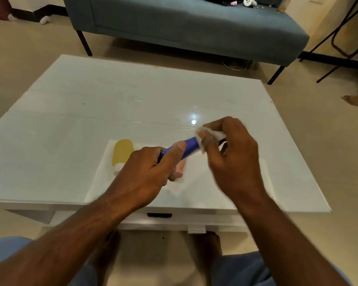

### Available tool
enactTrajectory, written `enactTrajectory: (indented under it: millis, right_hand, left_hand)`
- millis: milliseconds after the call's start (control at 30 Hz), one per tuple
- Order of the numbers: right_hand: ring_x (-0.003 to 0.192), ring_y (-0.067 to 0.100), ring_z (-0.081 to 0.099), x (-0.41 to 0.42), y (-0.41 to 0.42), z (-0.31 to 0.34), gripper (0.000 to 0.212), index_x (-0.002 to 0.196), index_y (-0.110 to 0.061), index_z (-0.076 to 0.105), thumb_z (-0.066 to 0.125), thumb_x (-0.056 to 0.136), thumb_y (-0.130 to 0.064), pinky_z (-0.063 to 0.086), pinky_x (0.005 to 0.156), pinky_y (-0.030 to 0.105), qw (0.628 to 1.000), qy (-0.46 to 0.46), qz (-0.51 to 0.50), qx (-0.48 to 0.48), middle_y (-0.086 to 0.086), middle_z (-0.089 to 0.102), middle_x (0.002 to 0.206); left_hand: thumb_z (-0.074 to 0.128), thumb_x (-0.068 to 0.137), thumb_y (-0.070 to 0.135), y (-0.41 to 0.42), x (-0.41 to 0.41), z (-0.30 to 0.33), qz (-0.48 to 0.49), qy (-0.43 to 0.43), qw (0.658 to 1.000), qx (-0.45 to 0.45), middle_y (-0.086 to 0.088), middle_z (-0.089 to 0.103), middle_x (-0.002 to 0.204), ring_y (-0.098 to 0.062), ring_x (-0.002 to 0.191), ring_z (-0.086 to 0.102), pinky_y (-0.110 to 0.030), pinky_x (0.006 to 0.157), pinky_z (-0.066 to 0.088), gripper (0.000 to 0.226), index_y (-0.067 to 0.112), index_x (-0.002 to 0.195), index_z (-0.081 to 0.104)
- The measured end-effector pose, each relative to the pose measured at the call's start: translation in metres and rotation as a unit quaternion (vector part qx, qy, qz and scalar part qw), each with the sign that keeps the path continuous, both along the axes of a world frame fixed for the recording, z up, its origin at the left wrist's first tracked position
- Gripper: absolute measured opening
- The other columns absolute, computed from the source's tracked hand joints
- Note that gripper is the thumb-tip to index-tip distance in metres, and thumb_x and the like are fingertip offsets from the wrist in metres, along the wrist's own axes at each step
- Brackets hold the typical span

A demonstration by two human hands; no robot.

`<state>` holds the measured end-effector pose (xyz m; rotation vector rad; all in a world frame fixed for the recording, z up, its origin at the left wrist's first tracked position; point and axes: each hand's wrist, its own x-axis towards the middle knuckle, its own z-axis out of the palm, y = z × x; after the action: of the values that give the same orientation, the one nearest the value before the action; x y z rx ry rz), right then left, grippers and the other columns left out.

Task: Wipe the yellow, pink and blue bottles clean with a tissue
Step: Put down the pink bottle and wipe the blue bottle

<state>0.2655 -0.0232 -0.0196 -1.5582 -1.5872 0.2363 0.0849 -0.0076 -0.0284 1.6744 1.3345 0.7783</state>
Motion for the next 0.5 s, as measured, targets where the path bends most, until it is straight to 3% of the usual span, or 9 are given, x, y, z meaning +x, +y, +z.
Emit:
enactTrajectory:
  millis: [100, 200, 267, 400, 500]
  right_hand:
    - [0.089, 0.001, 0.059, 0.018, 0.007, 0.002, 0.006, 0.104, -0.023, 0.064, 0.066, 0.102, -0.028, 0.05, 0.071, 0.015, 0.997, 0.021, -0.075, -0.03, -0.006, 0.066, 0.101]
    - [0.089, 0.001, 0.061, -0.005, -0.006, 0.0, 0.006, 0.101, -0.021, 0.066, 0.069, 0.099, -0.017, 0.046, 0.067, 0.009, 0.999, 0.026, 0.012, -0.026, -0.01, 0.064, 0.097]
    - [0.089, 0.001, 0.062, -0.016, -0.011, -0.001, 0.009, 0.102, -0.019, 0.069, 0.07, 0.097, -0.011, 0.046, 0.07, 0.006, 0.998, 0.015, 0.059, -0.01, -0.012, 0.064, 0.097]
    - [0.092, 0.0, 0.06, 0.012, 0.005, 0.003, 0.006, 0.105, -0.024, 0.068, 0.067, 0.101, -0.027, 0.044, 0.074, 0.006, 0.998, 0.031, -0.052, -0.022, -0.008, 0.069, 0.102]
    - [0.093, -0.001, 0.059, 0.025, 0.008, 0.001, 0.012, 0.111, -0.022, 0.068, 0.065, 0.102, -0.029, 0.043, 0.074, 0.002, 0.992, 0.058, -0.107, -0.028, -0.004, 0.069, 0.108]
  left_hand:
    - [0.037, 0.086, 0.069, -0.001, -0.003, -0.002, -0.027, 0.004, 0.999, 0.031, 0.01, 0.072, 0.067, -0.006, 0.061, 0.066, -0.01, 0.058, 0.048, 0.053, 0.026, 0.072, 0.065]
    - [0.037, 0.086, 0.071, 0.0, -0.003, -0.007, -0.044, 0.057, 0.995, 0.062, -0.001, 0.071, 0.069, -0.016, 0.063, 0.065, -0.022, 0.06, 0.052, 0.059, 0.021, 0.076, 0.067]
    - [0.037, 0.085, 0.071, 0.001, -0.003, -0.007, -0.046, 0.053, 0.996, 0.056, 0.0, 0.071, 0.068, -0.015, 0.063, 0.066, -0.023, 0.06, 0.053, 0.061, 0.019, 0.076, 0.067]
    - [0.038, 0.089, 0.065, 0.002, -0.002, -0.003, -0.021, -0.004, 1.0, 0.022, 0.01, 0.072, 0.066, -0.006, 0.061, 0.067, -0.008, 0.058, 0.048, 0.049, 0.026, 0.072, 0.063]
    - [0.033, 0.088, 0.067, 0.002, -0.001, -0.002, -0.007, -0.034, 0.999, -0.018, 0.005, 0.072, 0.065, -0.014, 0.066, 0.07, -0.016, 0.063, 0.049, 0.058, 0.022, 0.071, 0.064]
